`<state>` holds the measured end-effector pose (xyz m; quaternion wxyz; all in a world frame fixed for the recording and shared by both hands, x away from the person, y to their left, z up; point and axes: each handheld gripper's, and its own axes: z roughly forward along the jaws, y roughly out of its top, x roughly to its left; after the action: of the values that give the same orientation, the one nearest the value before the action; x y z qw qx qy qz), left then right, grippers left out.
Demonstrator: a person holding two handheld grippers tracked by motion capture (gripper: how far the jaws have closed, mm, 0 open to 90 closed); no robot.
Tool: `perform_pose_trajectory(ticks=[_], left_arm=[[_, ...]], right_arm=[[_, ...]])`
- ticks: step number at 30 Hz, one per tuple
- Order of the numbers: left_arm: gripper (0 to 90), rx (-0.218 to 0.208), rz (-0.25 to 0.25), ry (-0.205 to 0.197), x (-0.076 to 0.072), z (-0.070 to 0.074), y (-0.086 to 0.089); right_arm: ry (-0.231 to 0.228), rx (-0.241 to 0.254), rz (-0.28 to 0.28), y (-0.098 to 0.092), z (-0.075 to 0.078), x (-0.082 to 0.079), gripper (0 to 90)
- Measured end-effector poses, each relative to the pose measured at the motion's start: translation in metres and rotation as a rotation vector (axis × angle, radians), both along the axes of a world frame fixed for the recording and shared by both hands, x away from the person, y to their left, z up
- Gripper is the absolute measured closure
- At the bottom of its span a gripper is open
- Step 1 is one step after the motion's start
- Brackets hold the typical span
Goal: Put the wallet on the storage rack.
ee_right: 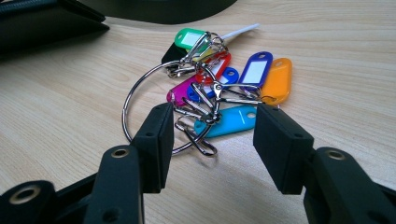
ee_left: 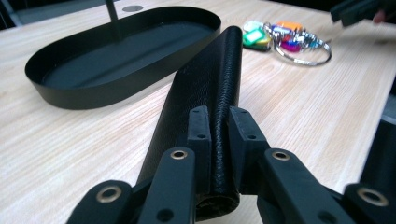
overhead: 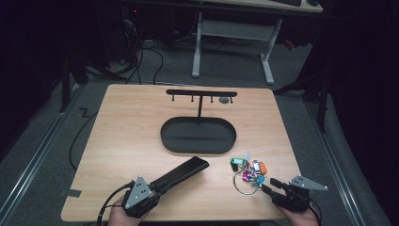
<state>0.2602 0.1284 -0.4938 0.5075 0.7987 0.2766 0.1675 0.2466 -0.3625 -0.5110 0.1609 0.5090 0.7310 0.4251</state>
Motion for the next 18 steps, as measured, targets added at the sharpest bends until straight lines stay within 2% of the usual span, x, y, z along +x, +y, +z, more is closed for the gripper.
perform_pose_trajectory(ticks=[6,9,18], left_arm=[[80.4,-0.048,0.026,0.016,-0.002,0.005,0.013],[80.3,-0.084,0.049,0.028,0.002,0.005,0.021],[79.9,-0.158,0.109,0.053,0.016,0.005,0.039]], right_arm=[[-0.002,0.0,0.002,0.001,0.0,0.0,48.8],[-0.003,0.0,0.003,0.001,0.0,0.0,48.8],[-0.001,0.001,0.005,0.001,-0.001,0.001,48.7]])
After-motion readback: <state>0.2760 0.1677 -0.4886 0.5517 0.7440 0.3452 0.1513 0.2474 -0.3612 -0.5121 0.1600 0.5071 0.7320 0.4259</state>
